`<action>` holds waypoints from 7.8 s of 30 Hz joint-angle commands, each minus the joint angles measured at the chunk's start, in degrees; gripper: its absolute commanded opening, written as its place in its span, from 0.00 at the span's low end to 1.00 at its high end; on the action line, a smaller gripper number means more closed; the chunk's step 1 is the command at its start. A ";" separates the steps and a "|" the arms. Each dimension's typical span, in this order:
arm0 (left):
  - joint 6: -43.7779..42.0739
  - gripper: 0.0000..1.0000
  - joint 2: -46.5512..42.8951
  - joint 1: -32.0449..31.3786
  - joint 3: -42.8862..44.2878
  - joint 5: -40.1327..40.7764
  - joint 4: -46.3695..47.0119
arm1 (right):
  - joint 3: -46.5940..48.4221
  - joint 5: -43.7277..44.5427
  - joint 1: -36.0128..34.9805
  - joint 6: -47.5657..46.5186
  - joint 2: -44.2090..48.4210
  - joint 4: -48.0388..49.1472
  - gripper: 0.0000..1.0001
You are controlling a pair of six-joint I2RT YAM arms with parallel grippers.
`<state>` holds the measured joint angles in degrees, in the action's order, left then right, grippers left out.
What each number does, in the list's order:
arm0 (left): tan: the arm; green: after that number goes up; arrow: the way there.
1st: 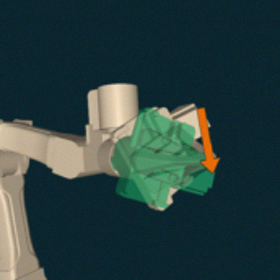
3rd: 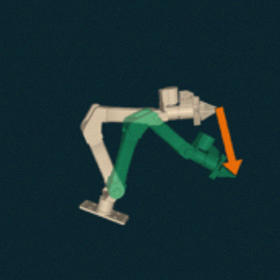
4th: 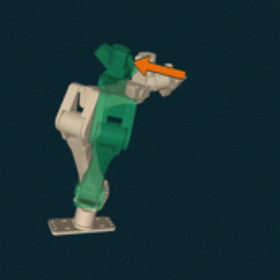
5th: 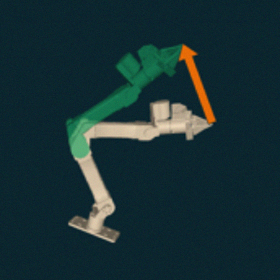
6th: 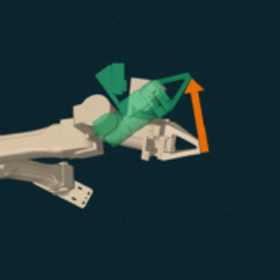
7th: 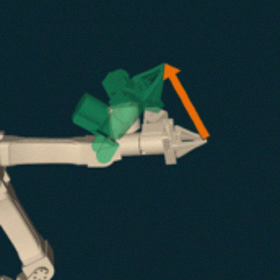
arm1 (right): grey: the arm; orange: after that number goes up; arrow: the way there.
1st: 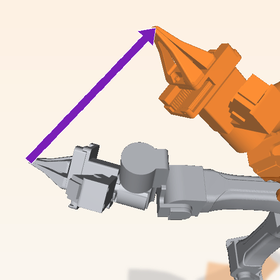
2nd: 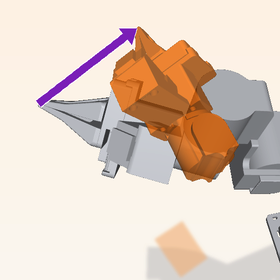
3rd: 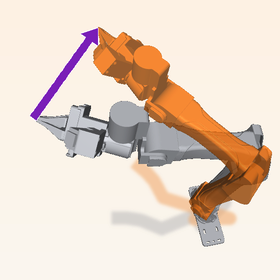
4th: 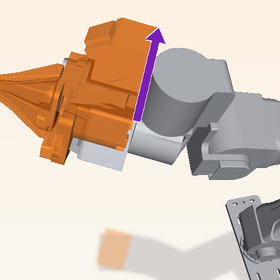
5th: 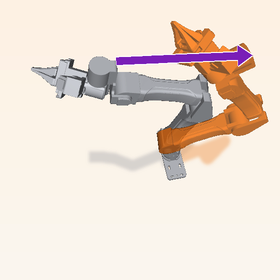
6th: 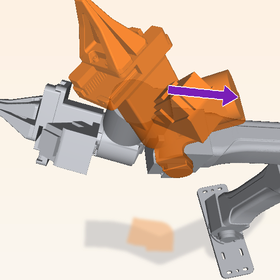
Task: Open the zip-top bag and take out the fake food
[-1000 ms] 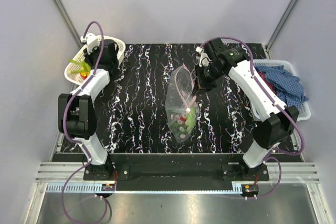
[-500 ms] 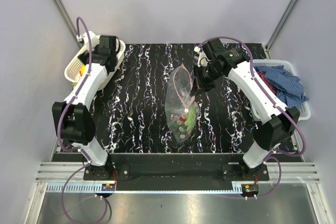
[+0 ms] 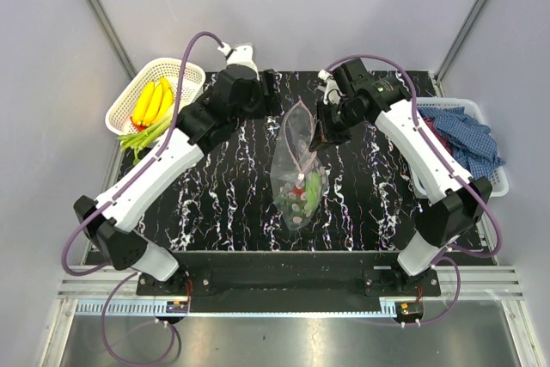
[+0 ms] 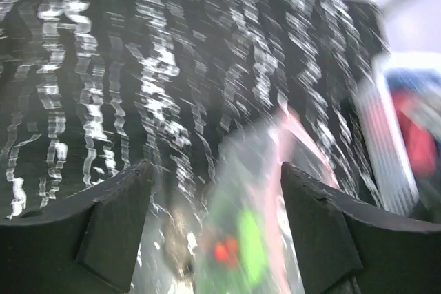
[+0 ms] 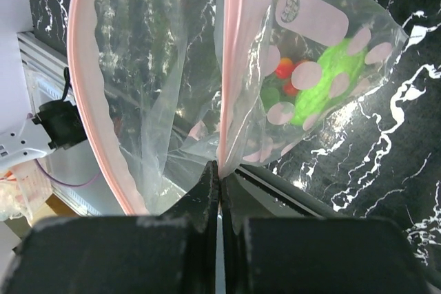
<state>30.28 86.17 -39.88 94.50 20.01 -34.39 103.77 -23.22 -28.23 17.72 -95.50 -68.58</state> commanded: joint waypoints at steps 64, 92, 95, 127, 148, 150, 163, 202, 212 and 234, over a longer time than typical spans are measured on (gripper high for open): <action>-1.63 0.26 12.88 -3.80 -17.77 -24.59 -5.16 | -18.86 -3.15 -5.70 10.06 14.03 22.79 0.00; -2.33 0.51 21.49 -6.53 -28.76 -16.76 1.43 | -32.48 -4.02 -4.20 7.77 15.96 24.45 0.00; -2.86 0.44 22.37 -6.62 -28.32 -15.53 2.14 | -33.63 -3.85 -4.20 7.95 15.96 24.98 0.00; -6.20 0.00 2.51 -10.48 1.21 -16.77 -20.45 | -9.64 7.40 -3.85 -0.66 6.29 12.24 0.00; -8.58 0.00 -9.97 9.00 1.67 -18.34 2.47 | -8.49 12.15 -2.53 0.92 6.91 7.32 0.00; -5.52 0.00 -10.14 12.18 -0.88 -16.42 10.26 | -8.58 11.62 -2.53 0.65 7.52 7.14 0.00; 19.90 0.00 1.62 34.59 -20.21 -11.23 53.09 | -9.11 9.69 -2.45 -1.28 9.81 6.09 0.00; 14.37 0.52 -16.98 12.57 -33.15 -25.30 32.29 | -5.41 4.68 -2.36 -0.14 5.06 7.57 0.00; 18.58 0.24 -10.34 -5.03 -20.59 -14.31 16.14 | -6.99 0.02 -2.45 4.52 7.00 11.36 0.00; 20.78 0.27 12.17 -8.73 -11.79 -14.38 -1.82 | -16.92 3.53 -2.36 10.85 13.32 14.79 0.00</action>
<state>52.31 95.22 -48.49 82.56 8.12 -37.65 89.12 -21.04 -30.85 27.49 -85.52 -55.20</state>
